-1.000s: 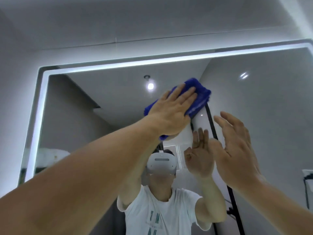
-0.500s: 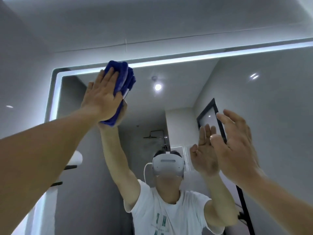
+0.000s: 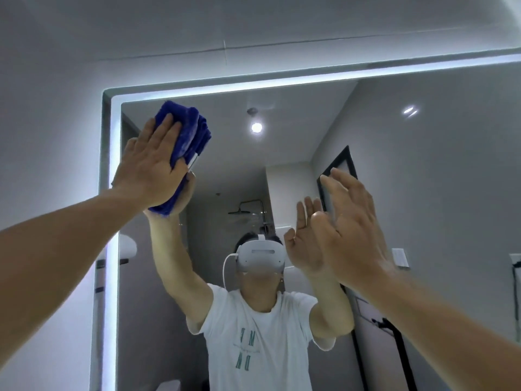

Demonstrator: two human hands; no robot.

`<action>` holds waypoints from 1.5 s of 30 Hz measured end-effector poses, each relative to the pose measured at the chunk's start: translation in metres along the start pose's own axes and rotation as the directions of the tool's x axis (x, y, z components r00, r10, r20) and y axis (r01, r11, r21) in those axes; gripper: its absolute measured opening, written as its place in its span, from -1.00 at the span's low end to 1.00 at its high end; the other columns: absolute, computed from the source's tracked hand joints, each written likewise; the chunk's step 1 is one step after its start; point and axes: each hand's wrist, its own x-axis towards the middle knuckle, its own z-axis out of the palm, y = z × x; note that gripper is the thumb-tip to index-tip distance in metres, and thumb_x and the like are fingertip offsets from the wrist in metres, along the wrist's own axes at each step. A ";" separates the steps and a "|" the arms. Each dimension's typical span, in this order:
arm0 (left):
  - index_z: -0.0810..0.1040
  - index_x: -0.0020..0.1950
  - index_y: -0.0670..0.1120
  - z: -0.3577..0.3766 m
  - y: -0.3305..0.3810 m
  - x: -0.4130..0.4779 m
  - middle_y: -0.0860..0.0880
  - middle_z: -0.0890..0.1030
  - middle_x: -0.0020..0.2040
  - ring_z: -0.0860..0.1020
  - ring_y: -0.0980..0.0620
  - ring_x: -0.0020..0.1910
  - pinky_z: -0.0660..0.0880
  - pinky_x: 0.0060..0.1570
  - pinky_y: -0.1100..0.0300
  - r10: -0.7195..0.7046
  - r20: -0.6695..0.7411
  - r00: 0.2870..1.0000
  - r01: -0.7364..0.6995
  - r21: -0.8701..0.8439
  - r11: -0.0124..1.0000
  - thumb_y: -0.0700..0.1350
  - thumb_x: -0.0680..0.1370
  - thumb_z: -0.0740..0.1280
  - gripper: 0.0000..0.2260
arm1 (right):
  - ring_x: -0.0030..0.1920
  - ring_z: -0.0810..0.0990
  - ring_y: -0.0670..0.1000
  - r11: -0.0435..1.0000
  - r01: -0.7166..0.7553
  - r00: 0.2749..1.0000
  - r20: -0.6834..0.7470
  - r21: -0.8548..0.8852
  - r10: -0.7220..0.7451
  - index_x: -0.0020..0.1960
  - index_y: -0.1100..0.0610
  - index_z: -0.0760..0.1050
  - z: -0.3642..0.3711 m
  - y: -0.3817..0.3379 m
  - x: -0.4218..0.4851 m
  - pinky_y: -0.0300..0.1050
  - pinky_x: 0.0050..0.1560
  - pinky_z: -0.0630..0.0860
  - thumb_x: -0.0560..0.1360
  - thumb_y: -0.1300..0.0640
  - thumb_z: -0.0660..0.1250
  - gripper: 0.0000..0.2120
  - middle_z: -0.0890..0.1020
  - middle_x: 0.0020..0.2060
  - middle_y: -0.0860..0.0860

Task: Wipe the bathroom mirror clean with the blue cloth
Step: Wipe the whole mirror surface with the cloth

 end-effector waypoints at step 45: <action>0.04 0.61 0.01 0.071 0.065 -0.297 0.04 -0.02 0.62 0.01 -0.08 0.60 -0.07 0.55 -0.12 0.850 0.126 0.512 -0.853 -0.047 0.520 0.00 0.65 0.11 -0.46 | 0.43 0.13 -0.12 0.997 -0.073 0.978 0.196 0.022 0.068 0.44 0.12 0.28 0.041 -0.028 -0.112 -0.13 0.44 0.13 0.47 0.05 0.08 -0.46 0.21 0.46 -0.03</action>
